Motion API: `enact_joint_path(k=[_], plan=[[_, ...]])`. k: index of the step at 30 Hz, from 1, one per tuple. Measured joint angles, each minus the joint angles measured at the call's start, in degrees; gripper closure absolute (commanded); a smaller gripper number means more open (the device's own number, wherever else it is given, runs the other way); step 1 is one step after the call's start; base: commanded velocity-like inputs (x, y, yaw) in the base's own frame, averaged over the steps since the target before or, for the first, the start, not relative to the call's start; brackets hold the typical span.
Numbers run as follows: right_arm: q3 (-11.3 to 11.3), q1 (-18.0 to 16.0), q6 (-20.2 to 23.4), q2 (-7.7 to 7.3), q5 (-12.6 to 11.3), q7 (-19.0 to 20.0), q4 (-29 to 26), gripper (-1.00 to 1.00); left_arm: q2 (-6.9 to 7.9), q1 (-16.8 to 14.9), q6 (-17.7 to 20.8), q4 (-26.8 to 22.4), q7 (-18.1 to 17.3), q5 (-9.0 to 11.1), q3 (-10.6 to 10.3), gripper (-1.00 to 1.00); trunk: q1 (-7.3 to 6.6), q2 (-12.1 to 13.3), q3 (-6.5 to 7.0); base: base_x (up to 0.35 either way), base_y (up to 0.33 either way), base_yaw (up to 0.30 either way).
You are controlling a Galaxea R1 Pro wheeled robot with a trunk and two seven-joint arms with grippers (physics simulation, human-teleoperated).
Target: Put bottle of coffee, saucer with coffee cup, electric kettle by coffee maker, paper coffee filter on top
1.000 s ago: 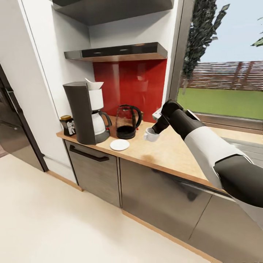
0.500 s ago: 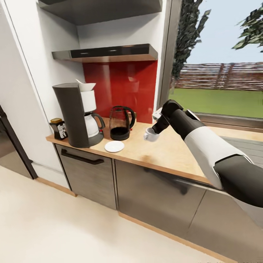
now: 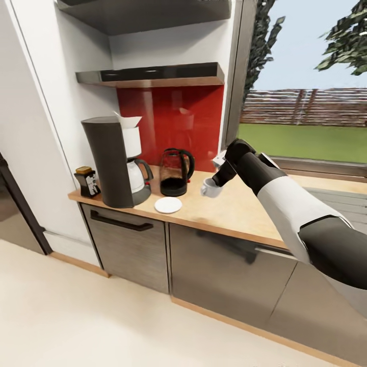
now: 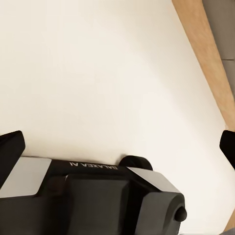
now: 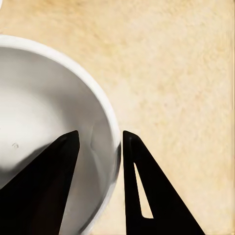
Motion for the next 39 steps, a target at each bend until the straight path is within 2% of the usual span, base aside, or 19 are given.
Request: enact_joint_path(k=[9, 25, 39], plan=[[-0.1, 0.0, 0.0, -0.01, 0.0, 0.0, 0.0, 1.00, 0.04, 0.0, 0.0, 0.0, 0.0, 0.0, 0.0, -1.00, 0.00, 0.0, 0.34, 0.000, 0.084, -0.248], [-0.1, 0.0, 0.0, -0.01, 0.0, 0.0, 0.0, 1.00, 0.08, 0.0, 0.0, 0.0, 0.0, 0.0, 0.0, -1.00, 0.00, 0.0, 0.47, 0.004, 0.293, -0.043], [-0.1, 0.0, 0.0, -0.01, 0.0, 0.0, 0.1, 1.00, 0.08, 0.0, 0.0, 0.0, 0.0, 0.0, 0.0, -1.00, -0.01, 0.0, 1.08, 0.027, 0.119, -0.185]])
